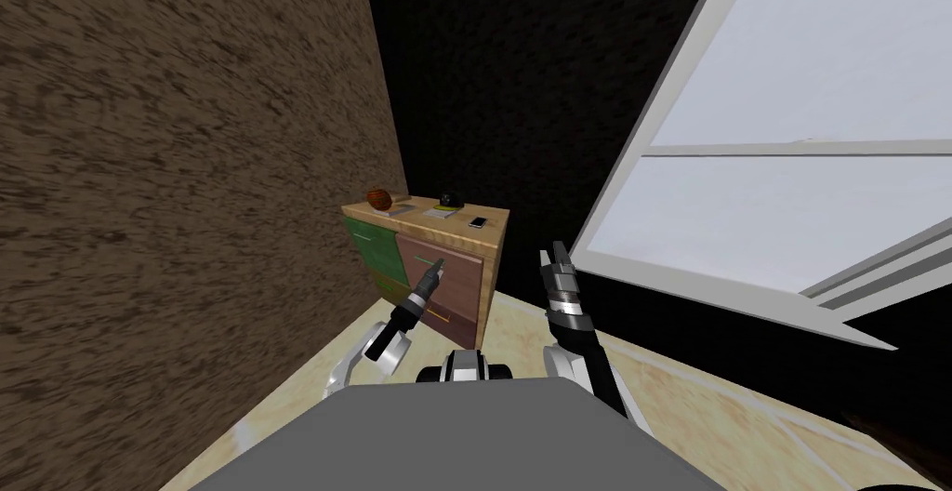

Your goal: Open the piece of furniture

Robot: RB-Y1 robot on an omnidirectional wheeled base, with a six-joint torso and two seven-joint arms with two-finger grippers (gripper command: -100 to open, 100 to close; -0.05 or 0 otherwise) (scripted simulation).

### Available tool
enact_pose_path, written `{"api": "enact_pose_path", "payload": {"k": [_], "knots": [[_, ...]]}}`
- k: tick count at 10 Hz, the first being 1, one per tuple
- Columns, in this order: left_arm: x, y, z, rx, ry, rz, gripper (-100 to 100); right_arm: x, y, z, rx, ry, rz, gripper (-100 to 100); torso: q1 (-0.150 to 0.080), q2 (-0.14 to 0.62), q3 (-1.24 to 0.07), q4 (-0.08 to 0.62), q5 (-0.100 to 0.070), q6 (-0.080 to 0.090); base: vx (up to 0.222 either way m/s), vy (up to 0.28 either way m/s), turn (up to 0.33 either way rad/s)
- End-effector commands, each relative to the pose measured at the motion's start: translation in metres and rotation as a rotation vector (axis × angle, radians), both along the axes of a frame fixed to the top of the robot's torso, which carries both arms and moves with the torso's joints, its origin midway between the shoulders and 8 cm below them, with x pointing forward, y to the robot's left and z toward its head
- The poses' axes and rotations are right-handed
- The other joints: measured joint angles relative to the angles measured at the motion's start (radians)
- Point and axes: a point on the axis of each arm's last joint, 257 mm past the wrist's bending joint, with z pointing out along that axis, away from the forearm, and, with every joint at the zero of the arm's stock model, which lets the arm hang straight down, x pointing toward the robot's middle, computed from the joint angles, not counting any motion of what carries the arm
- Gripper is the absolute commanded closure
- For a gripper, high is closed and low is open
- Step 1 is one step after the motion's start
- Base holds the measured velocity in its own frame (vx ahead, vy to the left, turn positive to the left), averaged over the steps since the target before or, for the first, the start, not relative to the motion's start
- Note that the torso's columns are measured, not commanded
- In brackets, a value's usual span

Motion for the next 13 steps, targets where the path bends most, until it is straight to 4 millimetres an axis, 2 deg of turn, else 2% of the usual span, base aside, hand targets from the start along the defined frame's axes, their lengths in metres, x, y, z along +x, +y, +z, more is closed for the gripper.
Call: {"api": "enact_pose_path", "payload": {"k": [1,6,7,11,12,13], "knots": [[-0.001,0.0,-0.008,-0.001,0.002,0.0,100,0.0,0.0,0.0,0.0,0.0,0.0,0,0.002,0.001,0.0,0.0,0.0,0.0,-0.063,0.033,0.004],[-0.01,-0.002,0.007,0.002,-0.003,-0.019,100,0.0,0.0,0.0,0.0,0.0,0.0,0,0.002,0.006,0.003,0.004,0.0,-0.001,-0.13,0.047,0.035],[-0.01,-0.002,-0.002,0.005,0.014,-0.014,100,0.0,0.0,0.0,0.0,0.0,0.0,0,0.0,0.004,0.002,0.005,-0.001,-0.001,-0.067,0.027,0.007],[-0.024,-0.007,0.005,0.002,0.002,-0.039,100,0.0,0.0,0.0,0.0,0.0,0.0,0,0.003,0.005,0.002,0.004,0.0,-0.002,-0.15,0.078,0.045],[-0.024,-0.005,-0.003,0.006,0.019,-0.034,100,0.0,0.0,0.0,0.0,0.0,0.0,0,0.002,0.004,0.002,0.004,-0.001,-0.002,-0.076,0.034,0.006],[-0.028,-0.005,0.004,0.008,0.028,-0.039,-100,0.0,0.0,0.0,0.0,0.0,0.0,0,-0.002,-0.002,-0.002,0.003,-0.001,0.0,-0.004,0.004,0.045]]}}
